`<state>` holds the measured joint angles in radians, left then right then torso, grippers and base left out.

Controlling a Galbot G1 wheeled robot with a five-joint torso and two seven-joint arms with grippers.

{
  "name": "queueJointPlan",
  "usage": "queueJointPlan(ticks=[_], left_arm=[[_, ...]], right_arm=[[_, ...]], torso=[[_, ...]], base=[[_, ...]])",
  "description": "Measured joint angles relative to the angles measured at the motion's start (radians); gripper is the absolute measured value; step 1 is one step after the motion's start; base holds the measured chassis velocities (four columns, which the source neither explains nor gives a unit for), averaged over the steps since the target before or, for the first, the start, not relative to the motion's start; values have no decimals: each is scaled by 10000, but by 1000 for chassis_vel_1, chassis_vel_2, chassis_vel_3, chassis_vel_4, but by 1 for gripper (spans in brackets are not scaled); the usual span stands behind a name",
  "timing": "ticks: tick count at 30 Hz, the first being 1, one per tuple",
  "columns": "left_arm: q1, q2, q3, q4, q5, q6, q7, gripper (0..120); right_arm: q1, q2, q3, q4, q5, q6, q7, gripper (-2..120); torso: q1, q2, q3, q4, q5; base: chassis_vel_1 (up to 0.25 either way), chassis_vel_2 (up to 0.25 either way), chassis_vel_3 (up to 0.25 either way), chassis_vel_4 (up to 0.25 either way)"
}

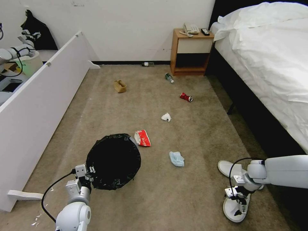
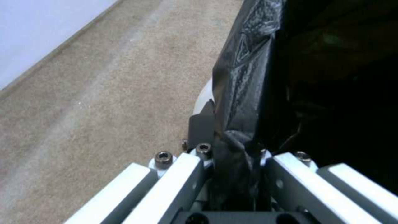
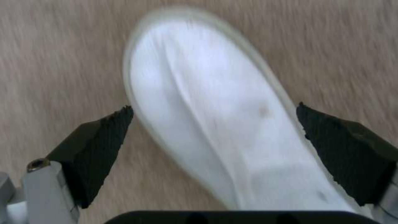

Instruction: Pick up the trash bin and place the garbage on the floor into it.

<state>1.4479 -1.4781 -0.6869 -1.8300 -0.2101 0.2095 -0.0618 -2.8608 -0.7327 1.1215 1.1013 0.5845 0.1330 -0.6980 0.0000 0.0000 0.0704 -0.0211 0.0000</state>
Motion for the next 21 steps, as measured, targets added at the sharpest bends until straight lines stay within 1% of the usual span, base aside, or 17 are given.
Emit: queueJointPlan(ticks=[9,15,21], left_arm=[[13,-37,-73,87,59,-52,19,0],[-18,-102,-111,149,90,-68,22,0],[-21,-142,-144,232,110,-122,24,0]], right_arm=[[244,45,112,-354,-779,196,-406,100],[242,-108,258,-863,-1700,375,-896,100],[103,-230,298,-1062,-1883,475,-939,100]], torso=[[0,0,0,1,1],[0,1,0,0,1],[0,1,0,0,1]], base=[[0,0,0,0],[0,0,0,0],[0,0,0,0]])
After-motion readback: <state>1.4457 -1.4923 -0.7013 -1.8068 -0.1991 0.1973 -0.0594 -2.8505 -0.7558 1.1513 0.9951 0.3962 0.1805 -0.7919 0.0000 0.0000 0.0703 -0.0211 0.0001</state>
